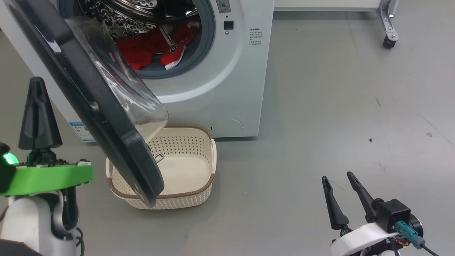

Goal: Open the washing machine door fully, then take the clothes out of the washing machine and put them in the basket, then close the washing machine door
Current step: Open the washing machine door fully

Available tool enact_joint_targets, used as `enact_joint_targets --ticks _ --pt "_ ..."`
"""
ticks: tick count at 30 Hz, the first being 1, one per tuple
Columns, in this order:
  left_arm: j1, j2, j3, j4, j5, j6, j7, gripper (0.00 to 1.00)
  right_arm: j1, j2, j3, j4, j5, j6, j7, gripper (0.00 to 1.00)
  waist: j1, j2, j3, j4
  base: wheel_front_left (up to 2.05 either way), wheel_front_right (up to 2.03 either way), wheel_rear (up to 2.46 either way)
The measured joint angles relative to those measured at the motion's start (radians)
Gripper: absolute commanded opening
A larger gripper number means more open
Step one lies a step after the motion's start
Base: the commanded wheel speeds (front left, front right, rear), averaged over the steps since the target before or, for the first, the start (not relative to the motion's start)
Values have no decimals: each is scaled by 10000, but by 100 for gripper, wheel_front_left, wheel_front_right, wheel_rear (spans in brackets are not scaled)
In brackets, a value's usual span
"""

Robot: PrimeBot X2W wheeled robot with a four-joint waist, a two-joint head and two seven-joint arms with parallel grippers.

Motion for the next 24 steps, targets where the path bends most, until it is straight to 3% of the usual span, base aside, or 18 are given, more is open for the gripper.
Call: enact_joint_targets --ticks 13,24 --pt "-874 105 -719 -1028 102 -33 128 0 -15 77 -67 192 -8 6 0 100 0 0 -247 -60 0 0 0" --pt "-860 79 -2230 -1346 176 -109 1484 0 -9 128 -132 232 -8 94 0 100 0 0 -357 -94 0 0 0"
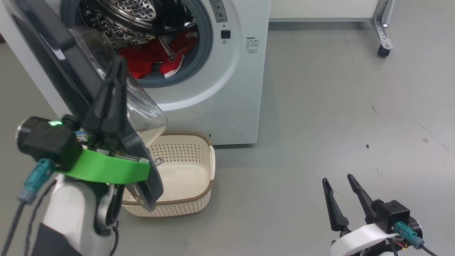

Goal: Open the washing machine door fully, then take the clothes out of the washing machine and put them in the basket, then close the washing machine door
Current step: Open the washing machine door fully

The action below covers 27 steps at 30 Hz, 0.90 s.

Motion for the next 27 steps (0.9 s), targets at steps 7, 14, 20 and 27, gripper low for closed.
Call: enact_joint_targets --ticks 7,14,20,27 --pt "802 -65 -974 295 -115 -4 959 0 4 19 -8 33 -2 12 0 100 0 0 61 -11 0 0 0" --pt "1457 -165 -1409 696 -619 -4 1563 0 5 31 -104 94 -4 13 0 100 0 0 129 -23 0 0 0" --pt "1923 -182 -1563 1172 -771 2 2017 0 5 46 -130 119 -4 42 0 100 0 0 174 -53 0 0 0" --pt "2045 -194 -1559 1471 -920 98 2224 0 3 77 -150 119 -4 86 0 100 0 0 289 -114 0 0 0"
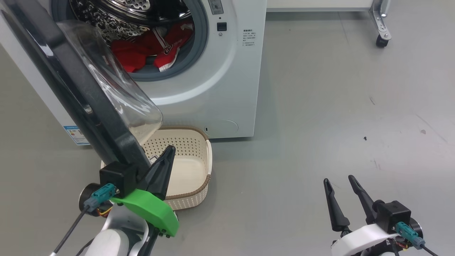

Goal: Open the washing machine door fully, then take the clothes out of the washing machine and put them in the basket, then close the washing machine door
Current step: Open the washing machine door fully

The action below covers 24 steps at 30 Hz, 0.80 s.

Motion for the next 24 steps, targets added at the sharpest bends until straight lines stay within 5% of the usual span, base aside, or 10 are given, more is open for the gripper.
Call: enact_joint_targets --ticks 24 --pt "-28 -102 616 1007 -128 520 -328 0 -39 77 -198 40 -81 25 0 100 0 0 419 3 0 0 0"
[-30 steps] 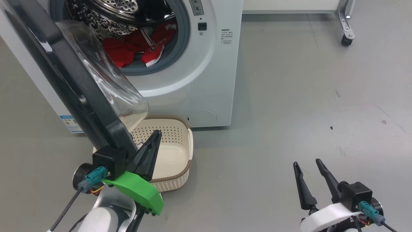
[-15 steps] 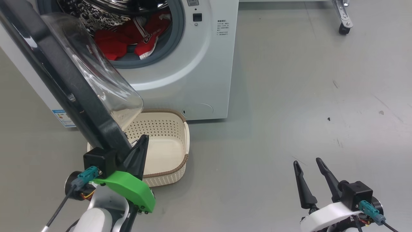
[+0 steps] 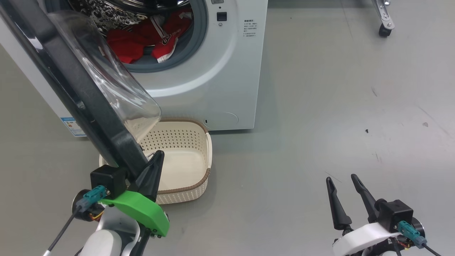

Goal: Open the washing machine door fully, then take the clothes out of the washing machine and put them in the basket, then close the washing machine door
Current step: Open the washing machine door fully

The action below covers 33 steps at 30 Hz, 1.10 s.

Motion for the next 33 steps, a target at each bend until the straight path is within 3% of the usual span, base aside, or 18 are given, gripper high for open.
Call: enact_joint_targets --ticks 9,33 --pt "-4 -73 -117 297 -12 -4 -180 0 3 4 -31 63 -121 10 0 100 0 0 -142 417 0 0 0" --pt "-3 -153 82 802 -242 50 -748 0 18 4 -21 121 -295 150 0 100 0 0 -152 2290 0 0 0"
